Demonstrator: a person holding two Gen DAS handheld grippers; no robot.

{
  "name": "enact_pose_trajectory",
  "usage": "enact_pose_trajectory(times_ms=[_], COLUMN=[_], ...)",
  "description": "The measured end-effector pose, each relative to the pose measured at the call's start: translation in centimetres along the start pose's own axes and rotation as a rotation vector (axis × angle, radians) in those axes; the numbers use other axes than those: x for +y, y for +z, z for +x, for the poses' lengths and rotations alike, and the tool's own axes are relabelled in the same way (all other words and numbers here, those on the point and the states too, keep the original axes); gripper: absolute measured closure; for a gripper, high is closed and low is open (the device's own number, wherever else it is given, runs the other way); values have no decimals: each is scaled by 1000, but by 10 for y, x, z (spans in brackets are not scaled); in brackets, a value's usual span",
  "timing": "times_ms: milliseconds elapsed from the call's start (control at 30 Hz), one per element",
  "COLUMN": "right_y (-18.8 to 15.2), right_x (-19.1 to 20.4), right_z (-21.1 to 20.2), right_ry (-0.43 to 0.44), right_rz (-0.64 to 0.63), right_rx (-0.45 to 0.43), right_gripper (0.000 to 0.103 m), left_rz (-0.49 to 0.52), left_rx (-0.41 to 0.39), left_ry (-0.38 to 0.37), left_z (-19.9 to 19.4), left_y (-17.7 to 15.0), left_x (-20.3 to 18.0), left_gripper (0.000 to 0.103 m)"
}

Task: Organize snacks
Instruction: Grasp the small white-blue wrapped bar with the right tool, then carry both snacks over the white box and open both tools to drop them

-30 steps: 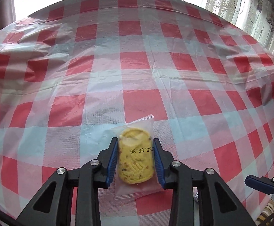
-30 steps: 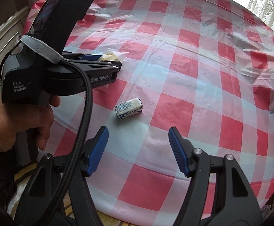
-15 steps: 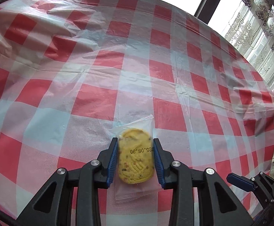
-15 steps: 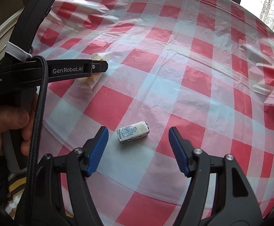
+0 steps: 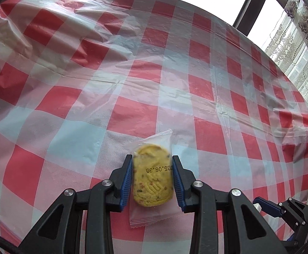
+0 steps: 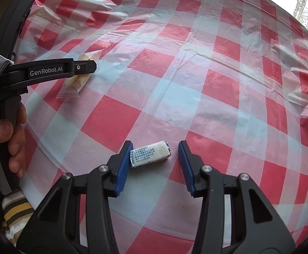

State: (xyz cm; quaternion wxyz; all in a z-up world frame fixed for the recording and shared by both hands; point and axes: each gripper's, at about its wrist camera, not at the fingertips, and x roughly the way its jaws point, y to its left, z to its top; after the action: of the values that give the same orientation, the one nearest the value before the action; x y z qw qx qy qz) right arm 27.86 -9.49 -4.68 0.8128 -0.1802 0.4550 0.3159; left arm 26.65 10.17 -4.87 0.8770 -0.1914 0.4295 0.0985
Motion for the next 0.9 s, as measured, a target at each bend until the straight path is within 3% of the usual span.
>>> enact_pose_trajectory(times_ms=[33,333,667,900], right_y=[0,-4,-20,-30], right_x=[1,-1,-33,-41], right_z=[-1,-4,-17,-39], right_ry=[0,-17,-85,-121], right_rz=[-2,29,204,227], right_rx=[-2,2,18,-13], right_gripper=[64,65,65,65], left_rz=[2,37,166,216], left_rx=[0,0,22,28], left_ry=[2,13,-2,-32], left_z=[0,-1,-16,-36], left_y=[0,-3,-19,-32], left_x=[0,-7,-46,-72], left_gripper=[67,67,67,67])
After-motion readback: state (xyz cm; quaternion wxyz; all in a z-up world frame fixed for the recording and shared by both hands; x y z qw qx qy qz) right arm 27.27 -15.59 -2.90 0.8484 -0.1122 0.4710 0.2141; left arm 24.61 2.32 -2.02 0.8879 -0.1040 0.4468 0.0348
